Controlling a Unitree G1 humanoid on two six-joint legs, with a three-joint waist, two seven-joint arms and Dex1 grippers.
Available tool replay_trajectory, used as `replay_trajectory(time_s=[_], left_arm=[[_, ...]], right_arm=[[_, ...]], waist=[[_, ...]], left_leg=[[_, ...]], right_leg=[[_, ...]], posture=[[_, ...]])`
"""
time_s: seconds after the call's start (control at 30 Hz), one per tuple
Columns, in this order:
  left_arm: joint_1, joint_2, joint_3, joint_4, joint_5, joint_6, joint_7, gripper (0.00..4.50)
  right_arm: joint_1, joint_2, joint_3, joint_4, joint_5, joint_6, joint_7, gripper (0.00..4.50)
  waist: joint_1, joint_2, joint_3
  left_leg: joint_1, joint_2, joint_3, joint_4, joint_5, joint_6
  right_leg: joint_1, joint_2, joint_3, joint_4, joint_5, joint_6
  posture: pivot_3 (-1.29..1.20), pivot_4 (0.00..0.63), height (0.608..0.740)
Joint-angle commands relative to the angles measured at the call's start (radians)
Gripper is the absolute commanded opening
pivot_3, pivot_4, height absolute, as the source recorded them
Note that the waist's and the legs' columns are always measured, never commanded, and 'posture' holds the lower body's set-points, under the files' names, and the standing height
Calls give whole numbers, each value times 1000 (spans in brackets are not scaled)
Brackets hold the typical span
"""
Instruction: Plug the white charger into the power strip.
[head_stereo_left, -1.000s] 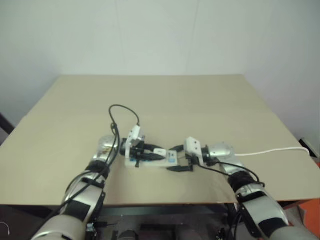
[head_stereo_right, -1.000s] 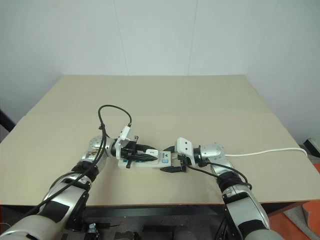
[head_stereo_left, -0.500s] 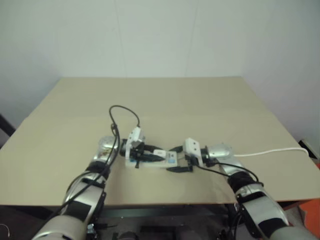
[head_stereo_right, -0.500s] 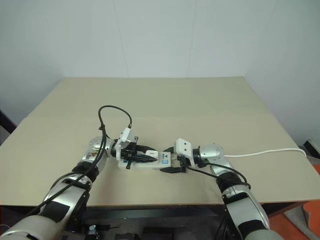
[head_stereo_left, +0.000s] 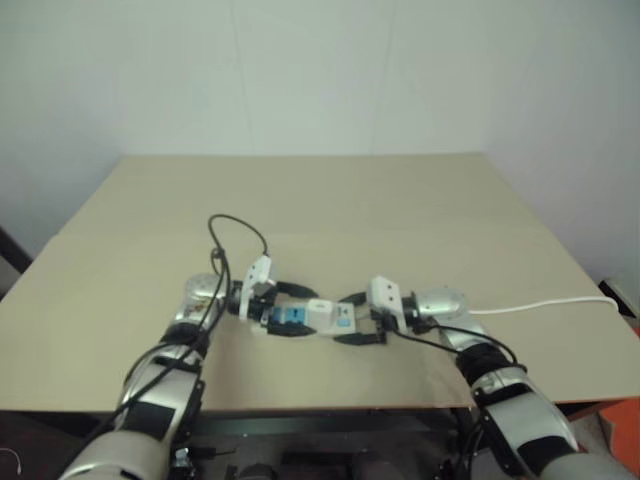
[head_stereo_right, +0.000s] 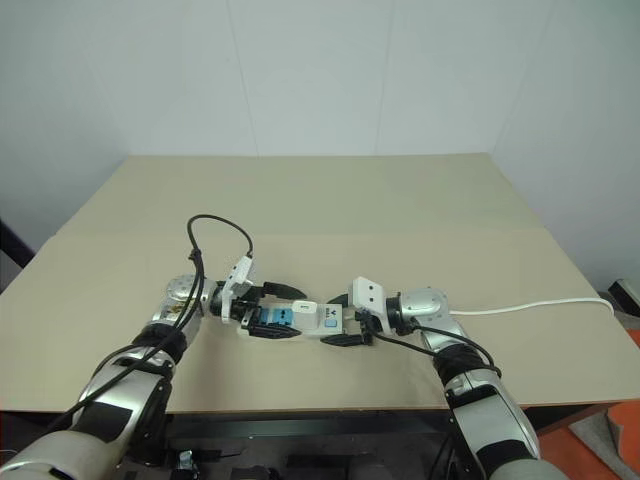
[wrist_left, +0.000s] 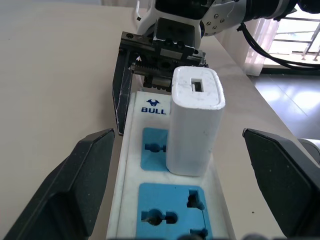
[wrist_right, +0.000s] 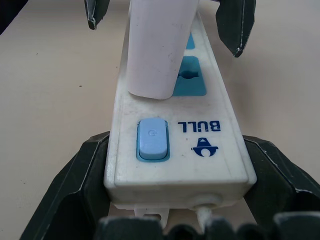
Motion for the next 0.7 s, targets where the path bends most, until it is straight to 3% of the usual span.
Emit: replay_trajectory(time_s=[0.03,0.07,0.17,0.23,0.47,0.7], left_arm=[[28,89,-70,-105,-88,52,-2,4478],[31,112,-75,-142,-122,69,-2,4478],[45,189,-71,-245,-219,130,-2,4500],[68,254,-71,-315,-273,156,-2,4500],[192,466,31,-490,-357,209,-2,4500],[416,695,187,-567,-384,218,-2,4500]], right_arm=[[-3,-13,-41,19,6,90,-46,3400],[-1,-14,-49,7,14,97,-49,3400],[17,-41,-59,-37,10,80,-48,4433],[36,-70,-66,-82,15,73,-38,4473],[176,-241,-132,-379,106,127,43,4473],[397,-531,-307,-636,247,173,136,4473]], waist=[[-6,0,1],[-7,0,2],[-2,0,4],[4,0,5],[20,2,8],[41,6,18]], left_leg=[[-1,0,0,0,0,0],[-2,0,0,0,0,0],[-13,0,-1,1,0,0],[-24,0,-1,1,0,0],[-40,0,0,0,-2,0],[-41,0,2,-1,-3,2]], right_leg=[[-1,0,0,0,0,0],[-2,0,0,0,0,0],[-12,0,-1,1,1,1],[-22,0,-1,1,1,1],[-35,-3,-2,-5,3,-3],[-36,-4,-3,-7,0,1]], posture=[[0,150,740],[0,150,740],[0,150,740],[0,150,740],[0,150,740],[0,150,740]])
